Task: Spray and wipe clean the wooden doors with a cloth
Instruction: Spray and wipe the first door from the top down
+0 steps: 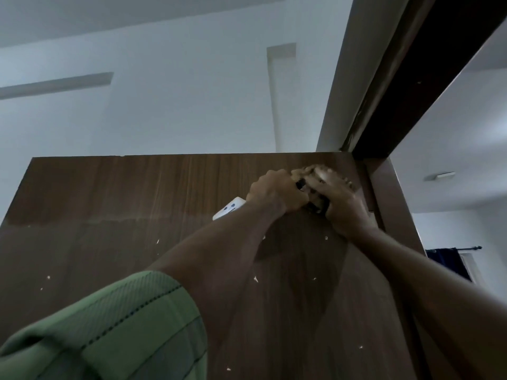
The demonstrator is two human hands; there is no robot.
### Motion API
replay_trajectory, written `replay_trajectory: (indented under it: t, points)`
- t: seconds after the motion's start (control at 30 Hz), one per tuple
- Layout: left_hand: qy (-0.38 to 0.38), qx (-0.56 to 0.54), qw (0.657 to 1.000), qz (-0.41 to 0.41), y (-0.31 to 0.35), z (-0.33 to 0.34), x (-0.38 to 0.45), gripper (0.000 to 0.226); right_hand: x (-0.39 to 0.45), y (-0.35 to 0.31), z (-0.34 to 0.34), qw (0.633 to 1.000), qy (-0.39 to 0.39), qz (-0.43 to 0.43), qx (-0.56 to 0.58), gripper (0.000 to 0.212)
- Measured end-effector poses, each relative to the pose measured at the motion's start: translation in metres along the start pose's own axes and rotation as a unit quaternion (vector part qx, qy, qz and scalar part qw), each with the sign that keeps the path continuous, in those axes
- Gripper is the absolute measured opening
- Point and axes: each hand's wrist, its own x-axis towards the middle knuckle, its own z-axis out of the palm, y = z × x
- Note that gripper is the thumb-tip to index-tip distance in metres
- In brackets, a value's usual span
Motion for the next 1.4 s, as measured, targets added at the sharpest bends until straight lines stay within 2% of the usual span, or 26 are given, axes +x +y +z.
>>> replay_trajectory:
  t: [0.13, 0.2, 0.33, 0.4, 0.53, 0.67, 0.83, 0.93, 1.07, 1.13, 1.3, 1.4]
  points:
    - [-0.002, 0.013, 1.000, 0.023, 0.014, -0.002, 0.003, 0.021, 0.064, 0.017, -0.018, 0.995, 0.015, 0.094, -0.001, 0.078]
    - [0.001, 0.004, 1.000, 0.027, 0.022, -0.004, 0.002, 0.021, 0.052, 0.011, -0.016, 0.996, 0.027, 0.090, -0.002, 0.076]
    - [0.000, 0.010, 1.000, 0.024, 0.030, -0.006, -0.001, 0.026, -0.024, 0.008, -0.016, 0.995, 0.033, 0.097, 0.000, 0.085]
    - [-0.002, 0.010, 1.000, 0.025, 0.033, -0.006, -0.001, 0.026, -0.011, 0.020, -0.028, 0.996, 0.014, 0.090, 0.000, 0.081]
    - [-0.012, -0.003, 0.999, 0.035, 0.039, -0.002, 0.003, 0.023, 0.051, 0.035, -0.041, 0.988, -0.018, 0.144, 0.047, 0.083]
    - [-0.025, -0.009, 0.999, 0.037, 0.042, 0.007, -0.002, 0.028, 0.030, 0.032, -0.044, 0.990, -0.031, 0.134, 0.014, 0.088]
    - [-0.073, 0.003, 0.996, 0.050, 0.041, 0.024, -0.023, 0.024, 0.010, 0.053, -0.065, 0.984, -0.115, 0.134, 0.013, 0.073]
    - [-0.093, 0.039, 0.993, 0.063, 0.042, 0.033, -0.032, 0.025, 0.020, 0.058, -0.066, 0.982, -0.134, 0.134, 0.010, 0.062]
    - [-0.097, 0.074, 0.989, 0.082, 0.038, 0.040, -0.038, 0.029, 0.005, 0.047, -0.055, 0.984, -0.110, 0.142, 0.003, 0.059]
    - [-0.094, 0.061, 0.990, 0.088, 0.034, 0.041, -0.039, 0.029, -0.029, 0.034, -0.043, 0.990, -0.073, 0.119, -0.008, 0.067]
    - [-0.063, 0.006, 0.998, 0.022, 0.030, 0.044, -0.038, 0.022, -0.150, 0.003, -0.004, 0.999, -0.006, 0.053, 0.003, 0.089]
    - [-0.065, -0.006, 0.998, 0.005, 0.033, 0.038, -0.035, 0.022, -0.134, 0.020, -0.007, 0.999, -0.004, 0.041, -0.004, 0.093]
